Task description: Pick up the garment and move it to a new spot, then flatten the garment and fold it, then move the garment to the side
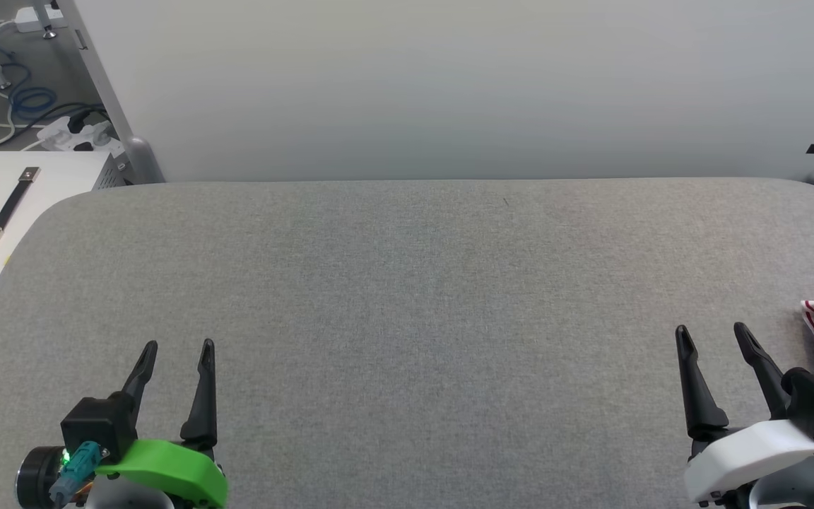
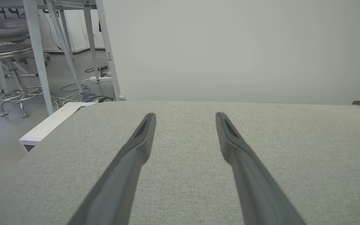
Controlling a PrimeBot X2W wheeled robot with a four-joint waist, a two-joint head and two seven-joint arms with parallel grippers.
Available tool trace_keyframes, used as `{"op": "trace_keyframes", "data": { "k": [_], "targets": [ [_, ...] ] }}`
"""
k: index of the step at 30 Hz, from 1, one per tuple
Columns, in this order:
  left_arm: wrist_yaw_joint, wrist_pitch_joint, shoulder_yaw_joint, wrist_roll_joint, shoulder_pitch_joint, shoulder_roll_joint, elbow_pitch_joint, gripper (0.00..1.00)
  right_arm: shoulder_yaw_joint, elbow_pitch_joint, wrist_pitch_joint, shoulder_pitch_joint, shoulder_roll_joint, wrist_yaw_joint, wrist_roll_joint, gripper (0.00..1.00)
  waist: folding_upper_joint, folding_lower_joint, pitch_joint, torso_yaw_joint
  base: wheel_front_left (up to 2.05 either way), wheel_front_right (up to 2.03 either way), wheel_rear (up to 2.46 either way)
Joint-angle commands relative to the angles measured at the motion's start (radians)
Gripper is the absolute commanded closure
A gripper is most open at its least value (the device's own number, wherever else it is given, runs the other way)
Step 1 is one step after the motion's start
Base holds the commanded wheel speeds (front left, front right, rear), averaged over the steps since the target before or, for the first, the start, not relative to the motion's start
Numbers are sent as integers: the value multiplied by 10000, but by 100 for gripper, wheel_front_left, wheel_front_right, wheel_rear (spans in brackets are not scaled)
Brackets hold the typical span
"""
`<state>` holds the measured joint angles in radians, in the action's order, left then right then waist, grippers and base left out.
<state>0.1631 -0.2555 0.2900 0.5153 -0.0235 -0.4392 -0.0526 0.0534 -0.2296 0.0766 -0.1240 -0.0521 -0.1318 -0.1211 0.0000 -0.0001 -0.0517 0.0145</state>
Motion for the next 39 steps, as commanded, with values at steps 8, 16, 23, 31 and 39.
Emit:
{"op": "trace_keyframes", "data": {
  "k": [8,16,23,31,39],
  "targets": [
    [92,-26,5,-59,-24,-11,-20,0,-73,17,90,5,17,11,-135,0,0,1,95,-51,0,0,0],
    [-5,75,-76,-125,10,97,4,100,-36,72,52,36,2,0,-54,100,0,1,114,-54,0,0,0],
    [-99,218,-238,-414,23,315,34,100,-64,200,5,105,3,1,19,100,0,1,137,-60,0,0,0],
    [-204,378,-421,-739,37,560,68,100,-97,344,-48,183,4,2,101,100,0,1,163,-66,0,0,0],
    [-309,538,-603,-1064,52,805,101,100,-129,487,-101,261,5,2,182,100,0,1,189,-71,0,0,0]
  ]
}}
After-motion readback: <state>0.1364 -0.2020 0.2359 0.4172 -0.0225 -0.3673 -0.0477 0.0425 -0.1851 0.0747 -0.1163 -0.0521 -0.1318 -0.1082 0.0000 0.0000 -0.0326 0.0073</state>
